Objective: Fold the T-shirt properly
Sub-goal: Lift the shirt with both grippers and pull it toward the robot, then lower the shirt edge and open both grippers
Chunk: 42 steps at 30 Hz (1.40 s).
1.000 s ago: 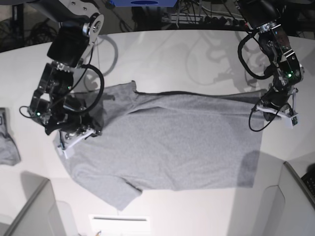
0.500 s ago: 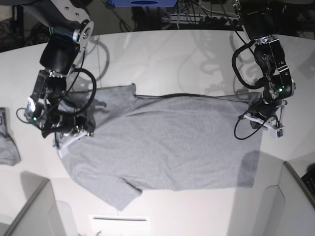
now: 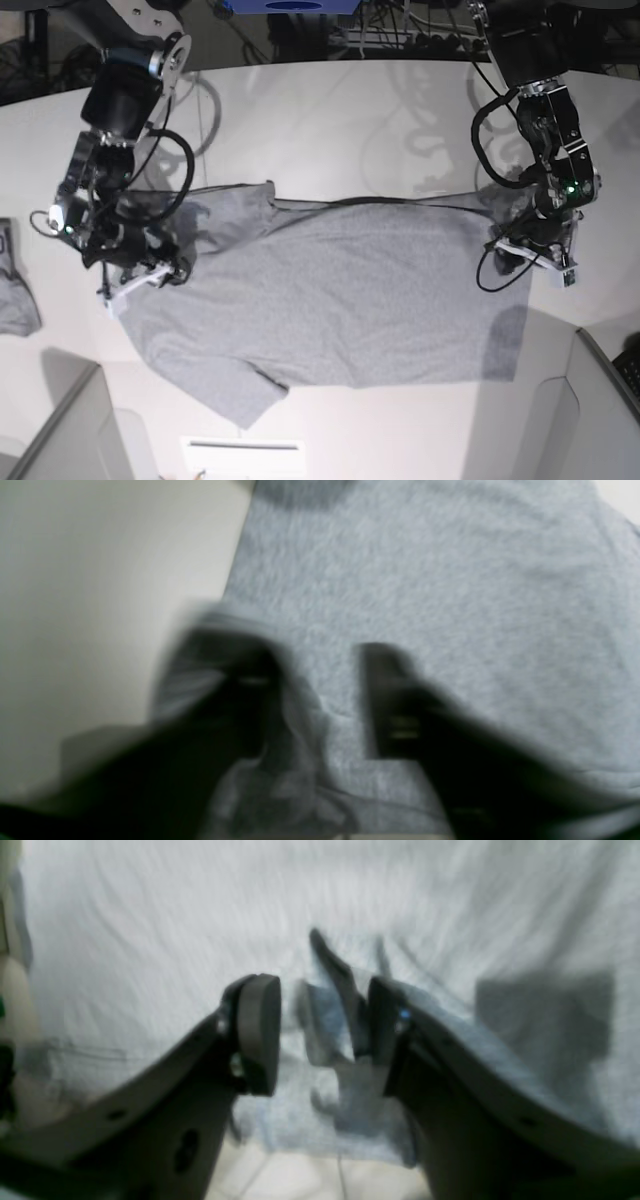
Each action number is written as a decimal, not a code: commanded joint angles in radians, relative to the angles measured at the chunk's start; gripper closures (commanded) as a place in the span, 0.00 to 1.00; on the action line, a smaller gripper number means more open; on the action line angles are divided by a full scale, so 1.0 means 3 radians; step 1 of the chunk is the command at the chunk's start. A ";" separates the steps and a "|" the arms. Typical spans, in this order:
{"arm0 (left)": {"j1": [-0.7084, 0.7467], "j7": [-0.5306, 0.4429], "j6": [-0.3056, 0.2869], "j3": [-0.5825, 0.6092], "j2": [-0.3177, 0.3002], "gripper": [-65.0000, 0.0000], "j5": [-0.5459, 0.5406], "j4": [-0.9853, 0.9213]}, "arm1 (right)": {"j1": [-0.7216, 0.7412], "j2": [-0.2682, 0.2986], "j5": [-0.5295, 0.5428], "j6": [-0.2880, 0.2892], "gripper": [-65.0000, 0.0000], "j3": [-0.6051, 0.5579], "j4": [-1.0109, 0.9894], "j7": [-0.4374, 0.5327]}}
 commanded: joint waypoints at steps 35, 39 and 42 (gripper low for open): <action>0.0501 -0.0322 -0.0576 -0.1779 0.0728 0.30 -0.0671 -0.0168 | -0.1774 -0.0509 0.0641 -0.0529 0.50 0.0871 0.1337 0.0857; 0.0414 -0.0322 -0.0576 -0.1779 0.0661 0.30 -0.0671 -0.0327 | -0.1774 -0.0509 0.0641 -0.0529 0.50 0.0866 0.1331 0.0857; 0.0363 -0.0322 -0.0576 -0.1774 0.0635 0.30 -0.0671 -0.0393 | -0.1733 -0.0509 0.0641 -0.0529 0.50 0.0876 0.1326 0.0857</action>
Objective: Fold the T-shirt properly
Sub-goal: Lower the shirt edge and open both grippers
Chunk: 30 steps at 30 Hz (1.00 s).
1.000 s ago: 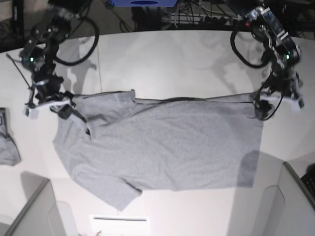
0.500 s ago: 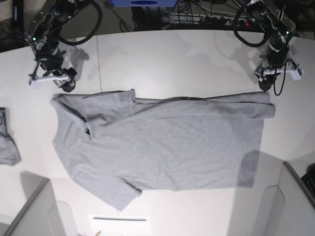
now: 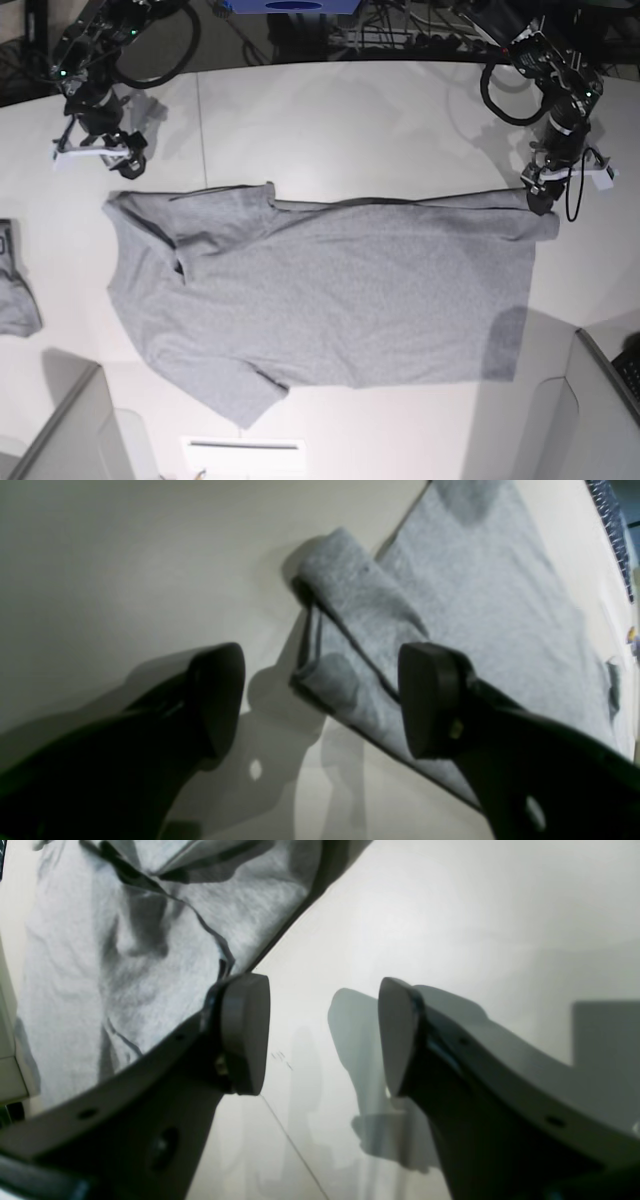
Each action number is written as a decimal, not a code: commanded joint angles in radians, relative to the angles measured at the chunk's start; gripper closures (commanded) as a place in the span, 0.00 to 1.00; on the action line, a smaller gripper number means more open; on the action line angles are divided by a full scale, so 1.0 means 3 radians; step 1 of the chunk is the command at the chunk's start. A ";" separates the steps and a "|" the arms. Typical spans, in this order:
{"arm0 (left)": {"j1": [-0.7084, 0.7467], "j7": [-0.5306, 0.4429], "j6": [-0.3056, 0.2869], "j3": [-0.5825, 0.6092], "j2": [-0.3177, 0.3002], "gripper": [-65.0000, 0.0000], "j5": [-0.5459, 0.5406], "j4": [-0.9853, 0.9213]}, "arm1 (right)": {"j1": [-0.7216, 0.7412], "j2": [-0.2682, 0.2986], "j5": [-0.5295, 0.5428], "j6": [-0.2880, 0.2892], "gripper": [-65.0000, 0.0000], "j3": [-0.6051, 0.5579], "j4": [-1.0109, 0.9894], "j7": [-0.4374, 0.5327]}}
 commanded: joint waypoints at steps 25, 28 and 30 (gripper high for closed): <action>0.0007 0.0048 0.0003 0.0204 -0.0092 1.00 0.0021 0.0040 | 0.0651 0.0149 0.0021 0.0002 0.49 0.0011 -0.0849 0.0299; 0.0012 0.0053 0.0008 0.0209 -0.0118 1.00 0.0021 0.0061 | 0.0733 0.0185 0.0021 0.0002 0.50 0.0032 -0.0946 0.0299; 0.0033 0.0053 0.0008 0.0209 -0.0118 1.00 0.0021 0.0132 | 0.0743 0.0231 0.0021 0.0002 0.60 0.0016 -0.0952 0.0299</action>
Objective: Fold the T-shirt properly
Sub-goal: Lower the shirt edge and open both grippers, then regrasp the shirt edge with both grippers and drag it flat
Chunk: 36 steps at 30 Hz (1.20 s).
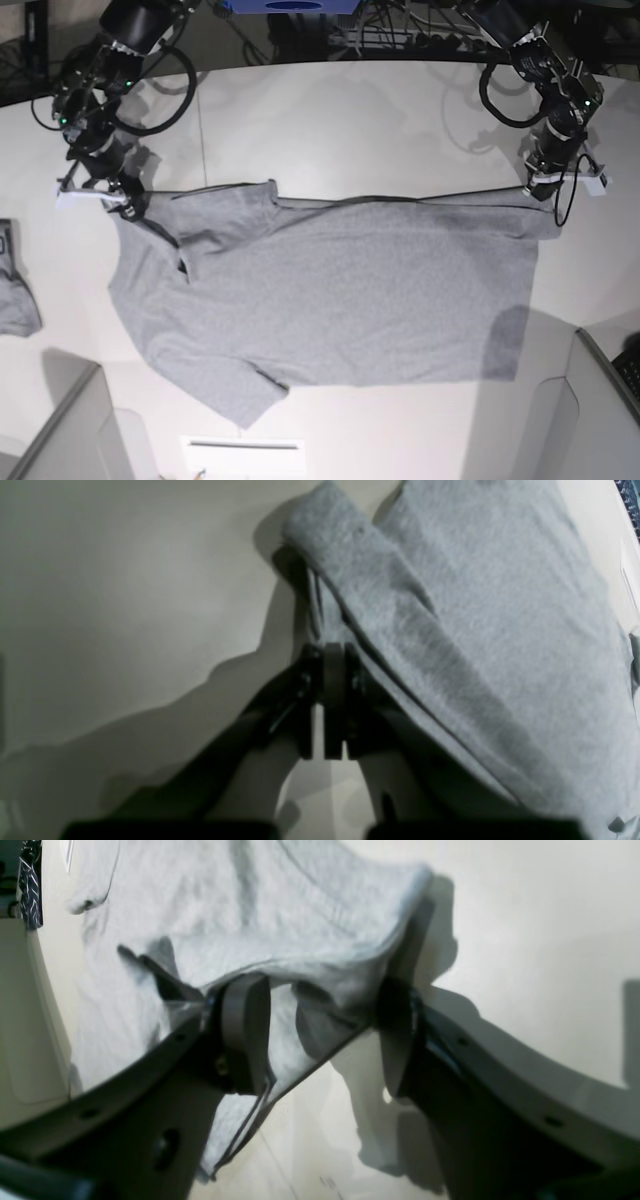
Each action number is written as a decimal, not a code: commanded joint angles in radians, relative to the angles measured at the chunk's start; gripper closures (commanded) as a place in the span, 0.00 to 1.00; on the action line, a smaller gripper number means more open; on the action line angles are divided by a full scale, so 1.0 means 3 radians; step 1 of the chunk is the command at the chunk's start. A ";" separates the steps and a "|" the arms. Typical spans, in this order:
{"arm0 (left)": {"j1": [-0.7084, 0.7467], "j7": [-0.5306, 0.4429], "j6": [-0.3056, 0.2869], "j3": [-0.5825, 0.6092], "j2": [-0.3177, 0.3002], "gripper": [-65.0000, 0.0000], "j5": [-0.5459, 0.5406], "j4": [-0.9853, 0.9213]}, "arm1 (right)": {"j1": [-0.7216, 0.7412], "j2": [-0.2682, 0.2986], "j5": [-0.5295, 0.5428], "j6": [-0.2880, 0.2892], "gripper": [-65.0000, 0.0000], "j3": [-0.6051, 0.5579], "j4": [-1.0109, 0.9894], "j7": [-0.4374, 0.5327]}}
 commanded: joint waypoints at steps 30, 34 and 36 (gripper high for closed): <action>-0.0766 0.1075 0.0472 0.0460 -0.0412 1.00 -0.0048 0.0971 | 0.1303 0.0381 0.0020 -0.1140 1.00 0.0014 0.0187 -0.1441; -0.0562 0.1075 0.0472 0.0434 -0.0412 1.00 -0.0078 0.1023 | 0.1211 0.0381 0.0025 -0.1140 1.00 0.0019 0.0372 -0.1497; -0.0383 0.1075 0.0472 0.0434 -0.0402 1.00 -0.0078 0.1212 | 0.1094 0.0391 0.0097 -0.1140 1.00 0.0019 0.0515 -0.1564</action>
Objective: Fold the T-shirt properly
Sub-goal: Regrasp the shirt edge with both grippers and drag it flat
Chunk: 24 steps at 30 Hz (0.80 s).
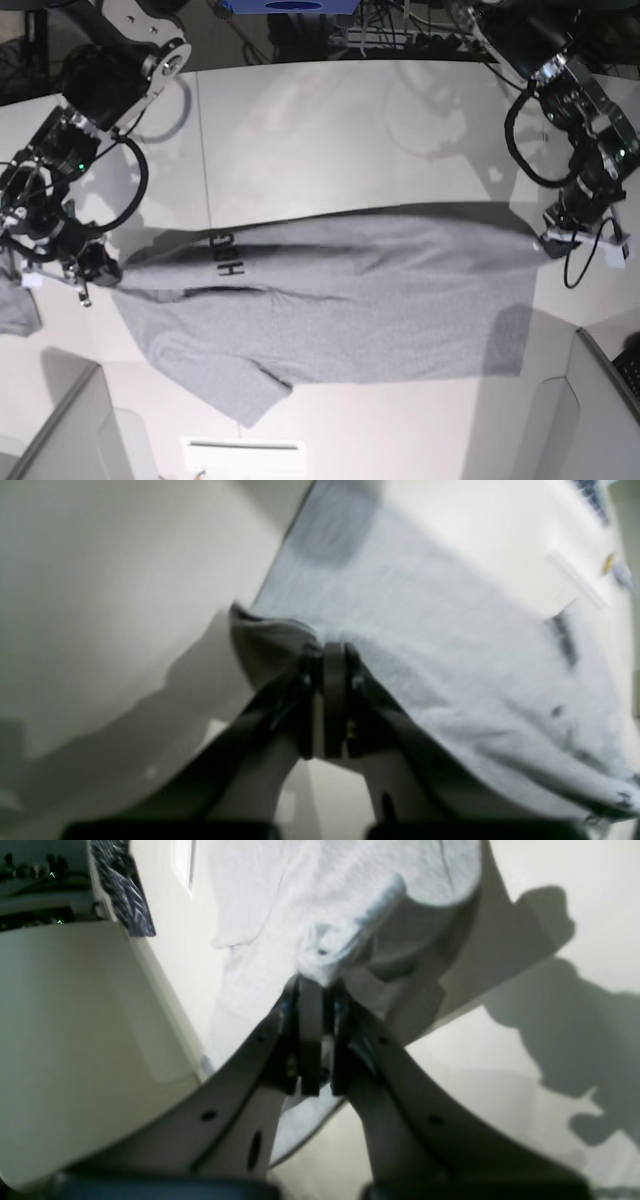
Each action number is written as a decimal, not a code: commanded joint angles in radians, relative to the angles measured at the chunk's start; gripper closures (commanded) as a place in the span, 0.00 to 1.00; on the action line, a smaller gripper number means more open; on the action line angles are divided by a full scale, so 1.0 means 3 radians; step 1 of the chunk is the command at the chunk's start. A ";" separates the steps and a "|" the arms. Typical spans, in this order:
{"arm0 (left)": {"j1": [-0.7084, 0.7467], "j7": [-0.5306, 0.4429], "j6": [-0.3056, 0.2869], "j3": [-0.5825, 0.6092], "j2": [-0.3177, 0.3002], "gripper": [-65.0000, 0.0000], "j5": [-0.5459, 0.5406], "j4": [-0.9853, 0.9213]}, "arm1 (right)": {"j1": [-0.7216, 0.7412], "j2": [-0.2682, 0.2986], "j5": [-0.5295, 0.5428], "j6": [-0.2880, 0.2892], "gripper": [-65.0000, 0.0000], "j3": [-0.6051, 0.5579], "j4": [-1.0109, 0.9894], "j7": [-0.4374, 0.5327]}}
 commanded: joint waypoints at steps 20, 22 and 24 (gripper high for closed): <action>0.1325 -0.0089 -0.0042 -0.0356 -0.0041 1.00 -0.0064 0.0485 | -0.1216 0.0222 0.0486 0.0034 1.00 -0.0005 0.0443 0.0096; 0.1315 -0.0089 -0.0042 -0.0356 -0.0041 1.00 -0.0064 0.0496 | -0.1211 0.0222 0.0486 0.0034 1.00 -0.0005 0.0556 0.0096; 0.1284 -0.0084 -0.0042 -0.0361 -0.0046 1.00 -0.0064 0.0496 | -0.1216 0.0222 0.0486 0.0034 1.00 0.0000 0.0663 0.0096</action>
